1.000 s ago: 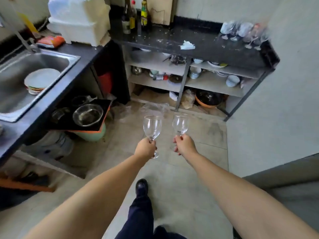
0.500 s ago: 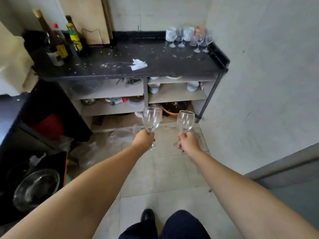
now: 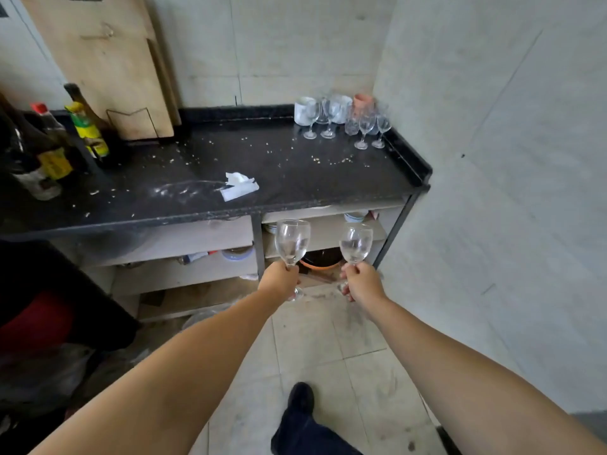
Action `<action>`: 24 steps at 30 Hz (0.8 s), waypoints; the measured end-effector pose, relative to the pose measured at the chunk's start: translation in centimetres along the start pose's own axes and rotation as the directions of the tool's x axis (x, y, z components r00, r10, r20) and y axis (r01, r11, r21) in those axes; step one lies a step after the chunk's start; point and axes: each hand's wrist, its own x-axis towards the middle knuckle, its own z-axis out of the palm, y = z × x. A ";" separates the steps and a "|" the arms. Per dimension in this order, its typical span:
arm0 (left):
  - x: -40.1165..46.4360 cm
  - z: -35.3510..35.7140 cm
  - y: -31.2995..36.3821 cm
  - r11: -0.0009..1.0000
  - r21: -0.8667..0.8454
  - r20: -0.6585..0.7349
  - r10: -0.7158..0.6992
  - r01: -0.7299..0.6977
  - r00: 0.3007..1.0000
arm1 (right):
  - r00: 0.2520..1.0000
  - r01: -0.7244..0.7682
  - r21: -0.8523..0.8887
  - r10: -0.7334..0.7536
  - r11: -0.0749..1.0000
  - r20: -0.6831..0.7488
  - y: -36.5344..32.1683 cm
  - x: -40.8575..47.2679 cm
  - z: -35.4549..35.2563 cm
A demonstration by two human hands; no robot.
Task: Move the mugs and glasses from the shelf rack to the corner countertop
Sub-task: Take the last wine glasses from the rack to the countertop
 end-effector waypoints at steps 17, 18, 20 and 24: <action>25.1 -2.1 15.3 0.999 -0.037 -0.009 -0.006 0.005 1.000 | 1.000 -0.016 -0.009 0.017 1.000 0.022 -13.1 26.5 0.2; 26.1 -2.1 15.7 1.000 -0.029 -0.002 -0.001 0.001 1.000 | 1.000 -0.011 -0.009 0.011 1.000 0.017 -13.5 27.5 0.2; 30.1 -2.4 17.6 1.000 -0.018 0.004 0.012 -0.012 1.000 | 1.000 -0.014 0.022 0.014 1.000 -0.007 -15.1 31.6 0.6; 35.7 -3.0 20.9 1.000 -0.019 0.026 0.022 -0.021 0.999 | 0.999 -0.026 0.047 0.027 0.999 -0.025 -17.7 37.0 0.6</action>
